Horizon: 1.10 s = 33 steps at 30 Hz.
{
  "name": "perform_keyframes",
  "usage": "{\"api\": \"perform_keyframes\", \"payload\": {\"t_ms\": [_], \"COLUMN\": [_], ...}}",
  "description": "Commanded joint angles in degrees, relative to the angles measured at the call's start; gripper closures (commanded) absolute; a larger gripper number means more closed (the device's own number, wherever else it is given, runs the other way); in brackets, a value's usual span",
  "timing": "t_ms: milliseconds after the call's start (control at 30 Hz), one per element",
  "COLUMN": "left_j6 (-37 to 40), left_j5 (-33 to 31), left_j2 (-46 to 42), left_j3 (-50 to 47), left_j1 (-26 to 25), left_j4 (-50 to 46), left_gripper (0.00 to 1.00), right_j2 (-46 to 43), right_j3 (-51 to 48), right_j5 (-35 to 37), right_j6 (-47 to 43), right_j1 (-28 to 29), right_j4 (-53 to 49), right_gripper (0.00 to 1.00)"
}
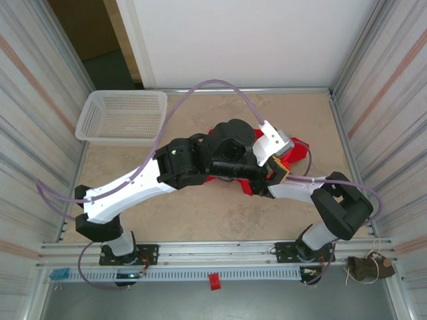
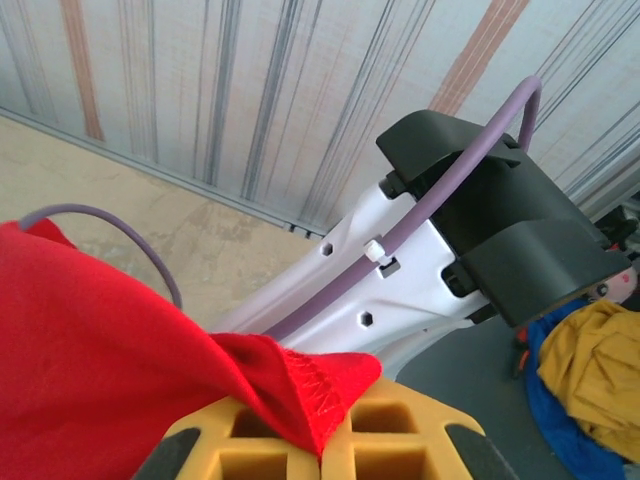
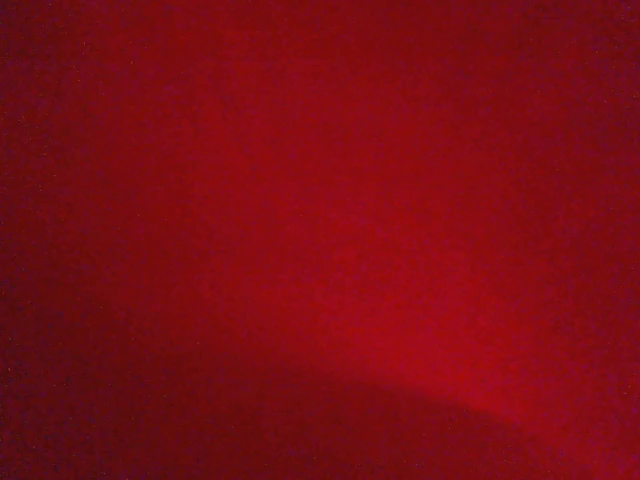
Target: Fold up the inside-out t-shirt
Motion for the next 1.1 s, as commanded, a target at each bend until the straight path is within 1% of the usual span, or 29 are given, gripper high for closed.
{"api": "perform_keyframes", "payload": {"t_ms": [0,133,200,267,333,400,467,533,600,667,800,900,933,1000,1067], "left_j6": [-5.25,-8.54,-10.51,-11.71,-11.89,-11.54,-13.46,-17.07,-18.90,-19.92,-22.28,-24.50,-24.95,-25.75,-26.75], "left_j5": [6.64,12.87,14.86,15.43,14.14,10.23,8.57,8.38,6.98,6.02,6.44,8.34,8.77,9.75,10.82], "left_j2": [1.58,2.42,2.05,0.57,-1.18,-3.92,-7.11,-9.95,-12.31,-13.58,-13.45,-11.55,-10.80,-9.37,-7.94], "left_j3": [-1.25,0.78,1.36,-0.15,-3.28,-9.35,-17.04,-24.44,-29.92,-33.02,-36.19,-37.02,-37.03,-36.67,-35.96], "left_j1": [-0.27,-3.06,-3.42,-3.44,-3.20,-2.33,-0.81,0.50,0.83,0.83,0.74,0.50,0.28,-0.30,-0.93], "left_j4": [6.55,13.06,15.45,17.60,18.27,18.06,21.20,26.27,30.03,32.31,37.12,40.55,41.52,43.62,46.33], "left_gripper": [1.00,1.00,1.00,1.00,1.00,1.00,1.00,1.00,1.00,1.00,1.00,1.00,1.00,1.00,1.00], "right_j2": [0.70,5.34,7.25,8.29,8.08,6.85,5.34,3.50,1.27,0.32,0.94,1.92,2.18,3.15,4.58], "right_j3": [2.87,5.82,5.78,5.54,4.64,2.87,0.94,-2.15,-7.05,-10.29,-12.01,-12.37,-12.77,-13.63,-13.44], "right_j5": [2.55,0.97,-0.49,-1.54,-1.74,-1.39,-0.65,-0.45,-0.51,-3.73,-12.62,-20.00,-21.46,-22.82,-22.03], "right_j6": [-1.47,0.31,1.99,3.30,3.58,4.14,4.27,6.61,8.80,8.39,1.46,-5.00,-5.56,-5.87,-5.77], "right_j1": [-0.49,-2.74,-3.99,-4.95,-5.14,-5.12,-5.56,-7.29,-9.61,-12.27,-15.16,-15.54,-15.54,-15.49,-15.69], "right_j4": [-0.67,-3.95,-4.32,-5.09,-5.48,-5.73,-5.73,-5.53,-1.28,3.96,15.09,23.64,25.46,29.63,29.89], "right_gripper": [1.00,1.00,1.00,1.00,1.00,1.00,1.00,1.00,1.00,1.00,1.00,1.00,1.00,1.00,1.00]}}
